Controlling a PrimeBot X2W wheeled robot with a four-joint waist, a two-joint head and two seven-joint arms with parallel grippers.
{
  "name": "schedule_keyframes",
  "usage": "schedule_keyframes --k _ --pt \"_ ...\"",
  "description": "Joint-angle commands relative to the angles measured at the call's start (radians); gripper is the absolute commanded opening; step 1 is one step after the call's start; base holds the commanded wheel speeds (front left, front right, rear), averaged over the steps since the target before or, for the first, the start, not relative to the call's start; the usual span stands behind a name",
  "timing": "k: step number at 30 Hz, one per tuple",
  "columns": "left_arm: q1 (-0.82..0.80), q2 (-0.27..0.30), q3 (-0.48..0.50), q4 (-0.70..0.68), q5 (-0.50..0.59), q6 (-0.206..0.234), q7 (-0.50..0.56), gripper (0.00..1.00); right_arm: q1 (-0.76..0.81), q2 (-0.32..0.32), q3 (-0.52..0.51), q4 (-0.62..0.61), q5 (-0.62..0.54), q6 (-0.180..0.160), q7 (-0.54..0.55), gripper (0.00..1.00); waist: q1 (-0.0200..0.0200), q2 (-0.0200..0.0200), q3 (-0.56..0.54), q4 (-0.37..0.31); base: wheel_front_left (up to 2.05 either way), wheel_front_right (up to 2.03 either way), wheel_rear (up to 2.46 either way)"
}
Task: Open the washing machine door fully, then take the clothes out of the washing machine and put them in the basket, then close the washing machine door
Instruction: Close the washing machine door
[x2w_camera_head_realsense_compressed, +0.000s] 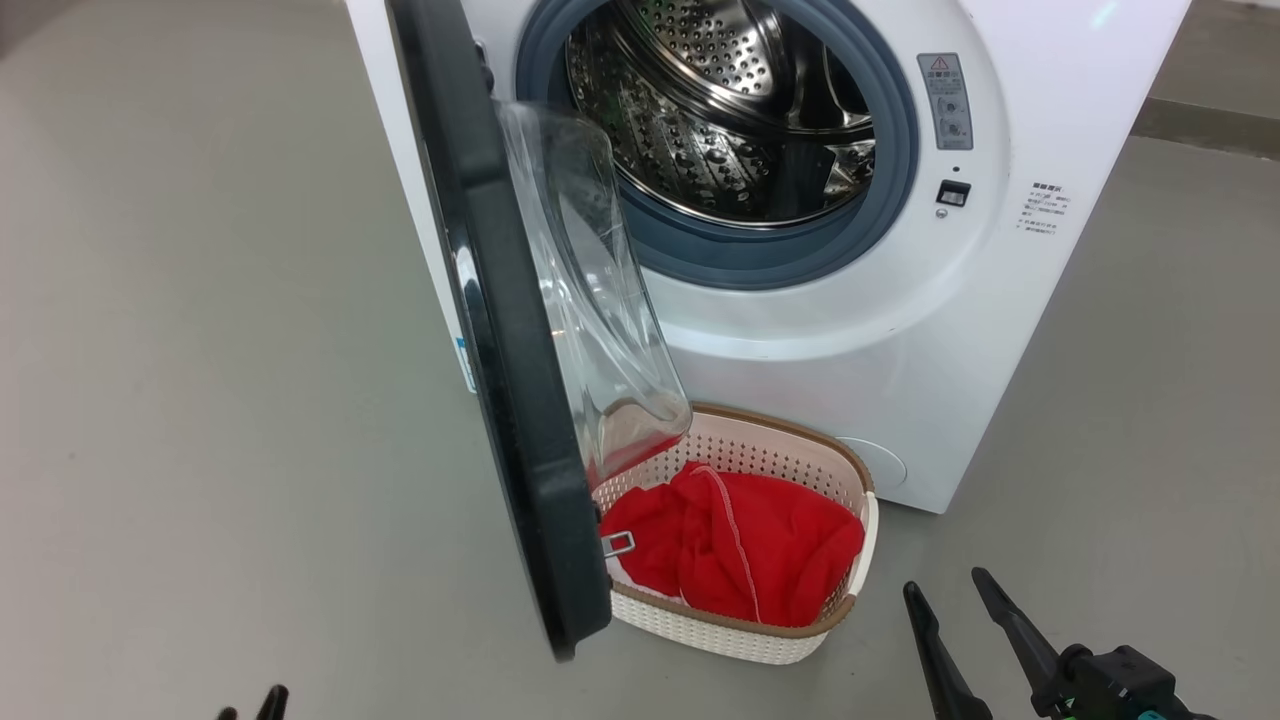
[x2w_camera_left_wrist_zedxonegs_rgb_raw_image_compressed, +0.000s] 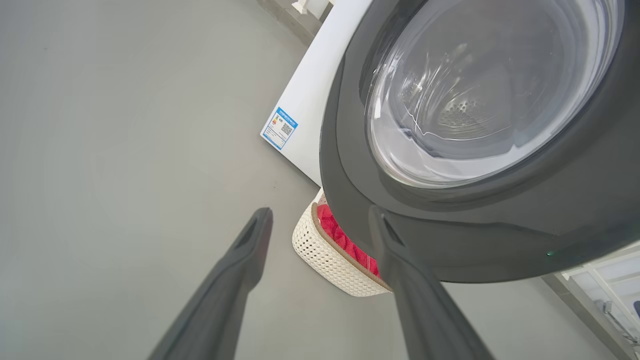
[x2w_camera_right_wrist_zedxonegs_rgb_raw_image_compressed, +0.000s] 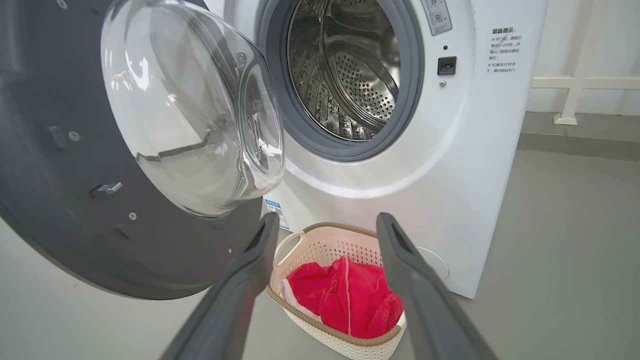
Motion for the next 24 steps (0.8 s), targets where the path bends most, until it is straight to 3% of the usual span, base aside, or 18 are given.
schedule_keyframes --k 1,13,20,24 --pt "-0.038 0.012 0.075 0.003 0.072 -0.006 -0.012 1.0 -0.013 -0.005 0.015 -0.026 0.007 0.007 -0.006 1.0 0.0 0.0 -0.003 0.002 0.0 0.0 0.0" --pt "-0.006 -0.195 0.357 -0.053 0.679 -0.006 -0.012 1.0 -0.021 -0.005 -0.021 -0.041 0.005 0.007 -0.006 1.0 0.0 0.0 -0.001 0.0 0.0 0.0 0.0" --pt "0.025 -0.278 0.441 -0.141 0.902 -0.006 -0.012 1.0 -0.026 -0.005 -0.038 -0.051 0.003 0.007 -0.006 1.0 0.0 0.0 0.0 -0.001 0.0 0.0 0.0" --pt "0.048 -0.318 0.449 -0.156 0.973 -0.006 -0.012 1.0 -0.022 -0.005 -0.042 -0.052 0.004 0.007 -0.006 1.0 0.0 0.0 -0.002 -0.001 0.0 0.0 0.0"
